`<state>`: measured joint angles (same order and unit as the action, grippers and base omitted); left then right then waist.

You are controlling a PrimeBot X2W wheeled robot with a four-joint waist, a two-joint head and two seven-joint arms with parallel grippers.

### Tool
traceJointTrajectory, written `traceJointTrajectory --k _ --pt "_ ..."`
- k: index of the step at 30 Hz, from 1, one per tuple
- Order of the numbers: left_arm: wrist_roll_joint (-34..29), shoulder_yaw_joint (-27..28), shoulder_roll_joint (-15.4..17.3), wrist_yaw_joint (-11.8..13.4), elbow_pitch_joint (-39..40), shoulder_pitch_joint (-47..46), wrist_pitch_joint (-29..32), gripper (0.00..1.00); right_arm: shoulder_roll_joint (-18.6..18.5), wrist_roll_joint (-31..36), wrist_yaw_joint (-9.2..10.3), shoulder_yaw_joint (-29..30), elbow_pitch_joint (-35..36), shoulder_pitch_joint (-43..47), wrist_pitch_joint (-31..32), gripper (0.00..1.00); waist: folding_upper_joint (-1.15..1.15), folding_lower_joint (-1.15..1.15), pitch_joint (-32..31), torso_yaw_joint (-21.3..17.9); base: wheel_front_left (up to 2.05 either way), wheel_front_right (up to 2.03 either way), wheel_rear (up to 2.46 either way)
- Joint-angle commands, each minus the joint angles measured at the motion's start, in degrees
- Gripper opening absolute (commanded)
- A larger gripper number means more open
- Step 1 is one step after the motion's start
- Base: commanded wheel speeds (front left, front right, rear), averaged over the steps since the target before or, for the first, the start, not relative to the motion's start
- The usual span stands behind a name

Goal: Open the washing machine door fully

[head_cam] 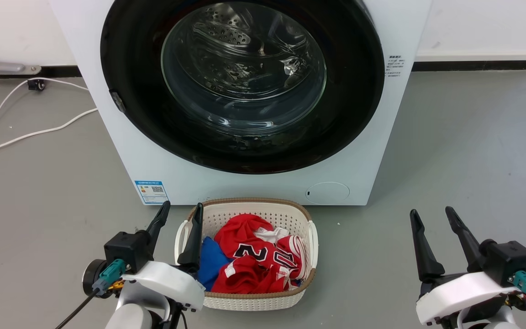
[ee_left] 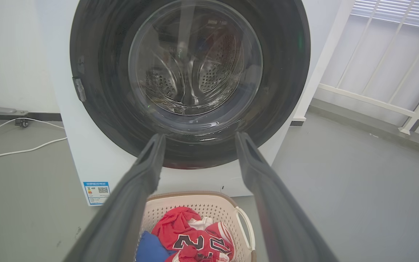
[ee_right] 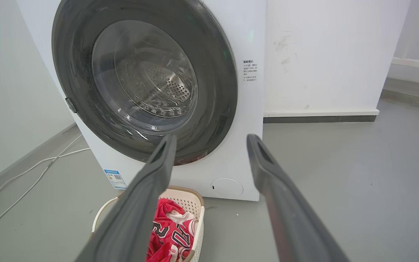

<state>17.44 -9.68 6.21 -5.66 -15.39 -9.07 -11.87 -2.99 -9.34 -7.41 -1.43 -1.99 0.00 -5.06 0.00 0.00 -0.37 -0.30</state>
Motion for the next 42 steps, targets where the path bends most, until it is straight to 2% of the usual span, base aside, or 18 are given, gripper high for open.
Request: traceJointTrajectory --k 1,29,42 --pt "-1.3 0.0 0.0 0.0 0.0 -1.0 -0.6 1.0 0.1 1.1 -0.11 -0.2 0.6 0.0 -0.5 1.0 0.0 0.0 0.0 0.0 0.0 0.0 0.0" --pt "-10.1 1.3 -1.1 0.0 -2.6 -1.3 -3.4 1.0 0.2 8.1 -0.07 -0.3 0.6 0.8 -2.2 1.0 0.0 0.0 0.0 -0.5 0.0 0.0 0.0" --pt "-9.6 2.2 -1.7 -0.1 -3.6 -0.8 -3.4 1.0 0.2 6.7 -0.07 0.1 -0.1 0.6 -2.1 1.0 0.0 0.0 0.0 -0.4 0.0 0.0 0.0"
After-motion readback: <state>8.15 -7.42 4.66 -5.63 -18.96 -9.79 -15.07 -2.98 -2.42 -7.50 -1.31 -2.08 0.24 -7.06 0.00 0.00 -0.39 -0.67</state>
